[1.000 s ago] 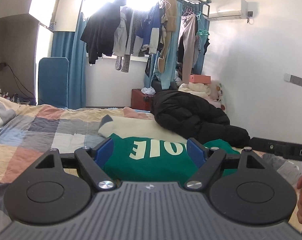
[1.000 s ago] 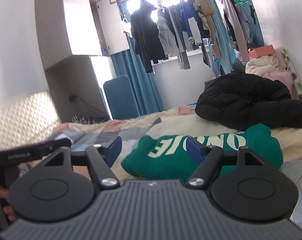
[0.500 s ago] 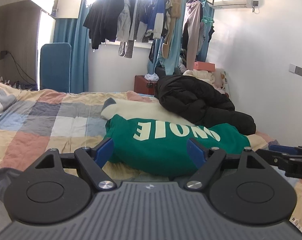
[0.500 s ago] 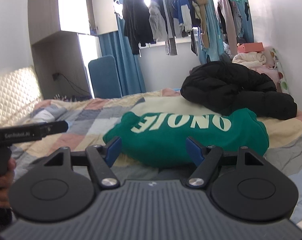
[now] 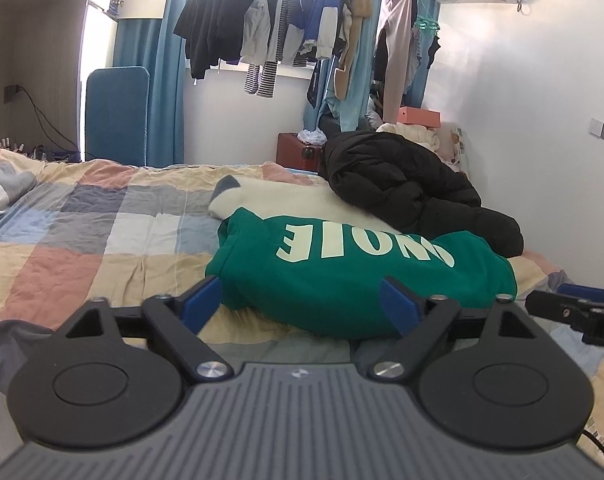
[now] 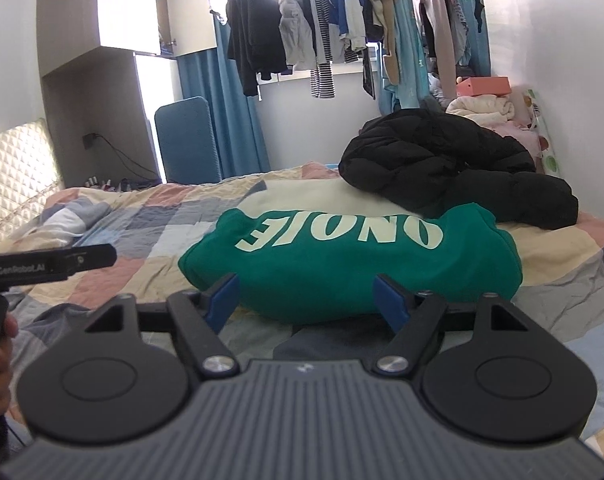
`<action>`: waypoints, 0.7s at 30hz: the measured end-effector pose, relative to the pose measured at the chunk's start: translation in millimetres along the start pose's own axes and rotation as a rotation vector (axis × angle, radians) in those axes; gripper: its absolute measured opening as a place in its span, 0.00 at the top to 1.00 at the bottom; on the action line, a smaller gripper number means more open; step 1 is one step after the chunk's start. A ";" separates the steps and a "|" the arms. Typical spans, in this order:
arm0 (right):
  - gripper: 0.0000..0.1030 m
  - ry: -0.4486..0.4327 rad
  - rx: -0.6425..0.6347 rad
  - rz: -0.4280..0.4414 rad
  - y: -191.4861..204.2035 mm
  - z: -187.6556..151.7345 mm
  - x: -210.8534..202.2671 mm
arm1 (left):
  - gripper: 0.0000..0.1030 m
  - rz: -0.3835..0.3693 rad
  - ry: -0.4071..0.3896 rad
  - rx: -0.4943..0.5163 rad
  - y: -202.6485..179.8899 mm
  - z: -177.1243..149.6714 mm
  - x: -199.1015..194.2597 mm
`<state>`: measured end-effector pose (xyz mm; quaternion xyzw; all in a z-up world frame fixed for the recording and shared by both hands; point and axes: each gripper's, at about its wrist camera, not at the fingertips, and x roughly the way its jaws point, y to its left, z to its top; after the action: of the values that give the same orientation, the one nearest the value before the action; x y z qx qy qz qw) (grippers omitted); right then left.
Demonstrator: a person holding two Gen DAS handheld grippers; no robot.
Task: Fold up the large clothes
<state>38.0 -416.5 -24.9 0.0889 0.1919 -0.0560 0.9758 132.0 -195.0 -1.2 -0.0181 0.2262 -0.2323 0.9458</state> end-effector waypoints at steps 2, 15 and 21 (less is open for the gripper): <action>0.20 -0.004 -0.009 -0.010 -0.5 2.0 0.5 | 0.04 -0.002 0.008 -0.001 0.1 -0.8 2.1; 0.00 0.002 -0.009 -0.045 -1.2 4.7 3.2 | 0.00 0.006 -0.008 -0.022 5.0 4.9 -5.0; 0.00 0.009 0.004 -0.034 -2.3 3.3 2.2 | 0.00 0.015 -0.016 -0.013 2.5 5.3 -9.7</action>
<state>40.9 -419.6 -23.0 0.0878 0.1975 -0.0726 0.9737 127.7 -188.9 7.3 -0.0246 0.2204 -0.2234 0.9492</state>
